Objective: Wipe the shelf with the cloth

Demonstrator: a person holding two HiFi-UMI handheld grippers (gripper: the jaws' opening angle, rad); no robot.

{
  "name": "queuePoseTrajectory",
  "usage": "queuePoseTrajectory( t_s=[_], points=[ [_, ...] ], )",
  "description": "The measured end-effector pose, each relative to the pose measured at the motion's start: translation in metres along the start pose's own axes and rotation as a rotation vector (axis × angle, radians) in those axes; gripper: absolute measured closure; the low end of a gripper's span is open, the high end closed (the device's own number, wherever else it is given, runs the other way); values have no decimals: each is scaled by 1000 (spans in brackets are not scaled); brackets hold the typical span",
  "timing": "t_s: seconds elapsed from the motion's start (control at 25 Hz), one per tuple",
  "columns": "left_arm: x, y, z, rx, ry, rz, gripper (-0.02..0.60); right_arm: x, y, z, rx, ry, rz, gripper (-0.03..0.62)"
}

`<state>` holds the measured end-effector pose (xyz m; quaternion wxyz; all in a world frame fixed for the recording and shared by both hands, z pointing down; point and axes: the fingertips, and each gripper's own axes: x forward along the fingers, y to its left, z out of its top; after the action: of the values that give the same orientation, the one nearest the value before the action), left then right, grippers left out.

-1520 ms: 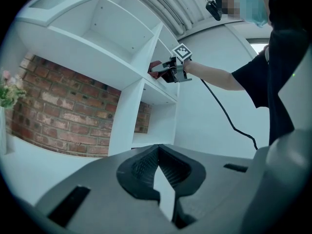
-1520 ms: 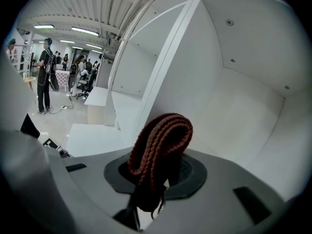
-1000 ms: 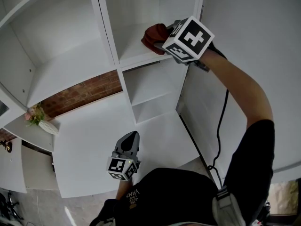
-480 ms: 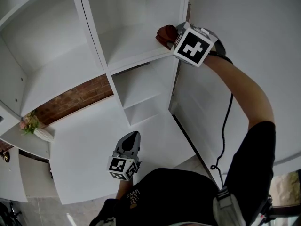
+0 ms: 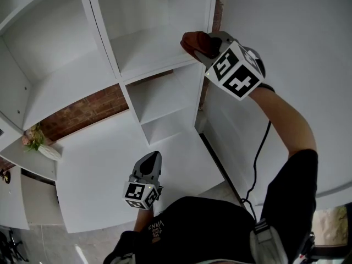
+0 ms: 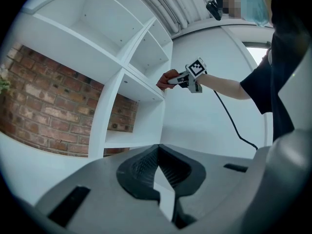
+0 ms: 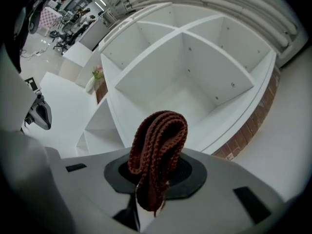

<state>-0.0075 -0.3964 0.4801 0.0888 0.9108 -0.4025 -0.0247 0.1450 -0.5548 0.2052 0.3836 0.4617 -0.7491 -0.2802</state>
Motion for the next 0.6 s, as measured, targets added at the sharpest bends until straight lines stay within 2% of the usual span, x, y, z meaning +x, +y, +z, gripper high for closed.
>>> queuePoseTrajectory(
  t_s=[0.2, 0.4, 0.6],
  points=[
    [-1, -8, 1, 14, -7, 59, 575, -36, 20, -11, 103, -178, -7, 499],
    [-4, -12, 6, 41, -22, 159, 575, -56, 50, -37, 177, -295, 7, 499],
    [-15, -18, 16, 76, -24, 259, 575, -64, 88, -69, 269, -367, 40, 499]
  ],
)
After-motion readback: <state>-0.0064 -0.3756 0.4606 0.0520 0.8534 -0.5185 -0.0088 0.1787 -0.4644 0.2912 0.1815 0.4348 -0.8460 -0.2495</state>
